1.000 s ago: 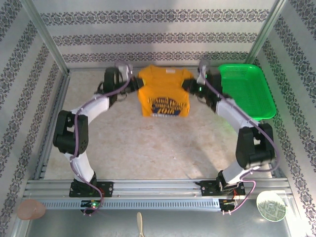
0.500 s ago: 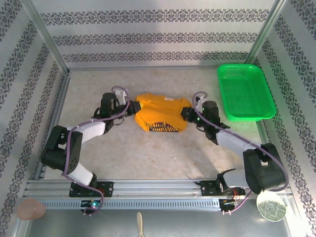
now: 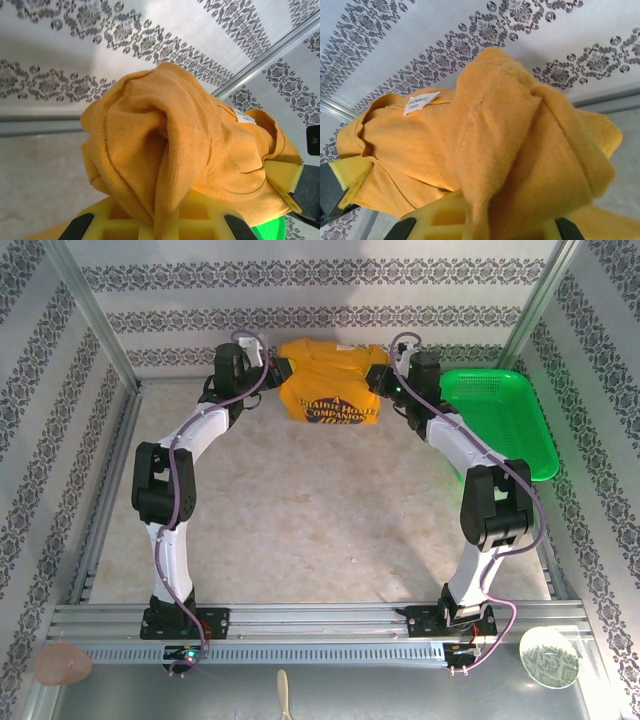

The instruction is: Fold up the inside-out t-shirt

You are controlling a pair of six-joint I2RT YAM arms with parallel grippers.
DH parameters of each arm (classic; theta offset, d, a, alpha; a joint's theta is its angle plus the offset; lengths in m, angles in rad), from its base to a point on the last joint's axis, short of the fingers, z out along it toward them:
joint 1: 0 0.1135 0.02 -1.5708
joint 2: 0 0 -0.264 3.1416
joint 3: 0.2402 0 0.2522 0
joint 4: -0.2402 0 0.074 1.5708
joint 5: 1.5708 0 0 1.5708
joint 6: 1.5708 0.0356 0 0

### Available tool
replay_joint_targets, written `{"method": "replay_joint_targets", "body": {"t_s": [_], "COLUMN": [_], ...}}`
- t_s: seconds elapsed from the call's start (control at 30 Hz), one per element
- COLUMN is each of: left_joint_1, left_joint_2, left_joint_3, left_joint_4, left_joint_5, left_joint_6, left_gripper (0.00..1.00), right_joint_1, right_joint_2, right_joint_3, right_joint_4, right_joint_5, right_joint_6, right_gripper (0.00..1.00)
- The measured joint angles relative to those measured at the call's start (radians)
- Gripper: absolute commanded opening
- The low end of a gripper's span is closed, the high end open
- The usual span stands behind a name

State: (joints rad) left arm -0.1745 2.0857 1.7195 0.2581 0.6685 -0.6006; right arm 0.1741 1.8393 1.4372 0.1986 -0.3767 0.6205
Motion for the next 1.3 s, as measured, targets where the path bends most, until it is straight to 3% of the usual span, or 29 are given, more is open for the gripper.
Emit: {"method": "replay_joint_targets", "body": {"t_s": [0.13,0.4,0.53,0.7,0.93,1.3], "left_joint_1": [-0.001,-0.011,-0.034,-0.048,-0.062,-0.068], "left_joint_2": [-0.006,-0.082,-0.196,-0.392,-0.414,-0.196], "left_joint_3": [-0.033,-0.641,-0.908,-1.089,-1.123,-0.900], "left_joint_4": [0.019,0.294,0.399,0.544,0.574,0.467], "left_joint_5": [0.001,-0.002,-0.015,-0.030,-0.056,-0.119], "left_joint_6": [0.032,-0.031,-0.082,-0.122,-0.134,-0.085], "left_gripper": [0.00,0.00,0.00,0.00,0.00,0.00], "right_joint_1": [0.018,0.148,0.236,0.282,0.275,0.174], "right_joint_2": [-0.002,-0.047,-0.177,-0.358,-0.409,-0.147], "right_joint_3": [-0.060,-0.595,-0.810,-0.956,-0.985,-0.815], "right_joint_4": [0.043,0.259,0.336,0.438,0.459,0.456], "right_joint_5": [0.040,0.171,0.238,0.301,0.327,0.271], "right_joint_6": [-0.043,-0.029,0.006,0.052,0.080,0.116], "right_gripper": [0.00,0.00,0.00,0.00,0.00,0.00]}}
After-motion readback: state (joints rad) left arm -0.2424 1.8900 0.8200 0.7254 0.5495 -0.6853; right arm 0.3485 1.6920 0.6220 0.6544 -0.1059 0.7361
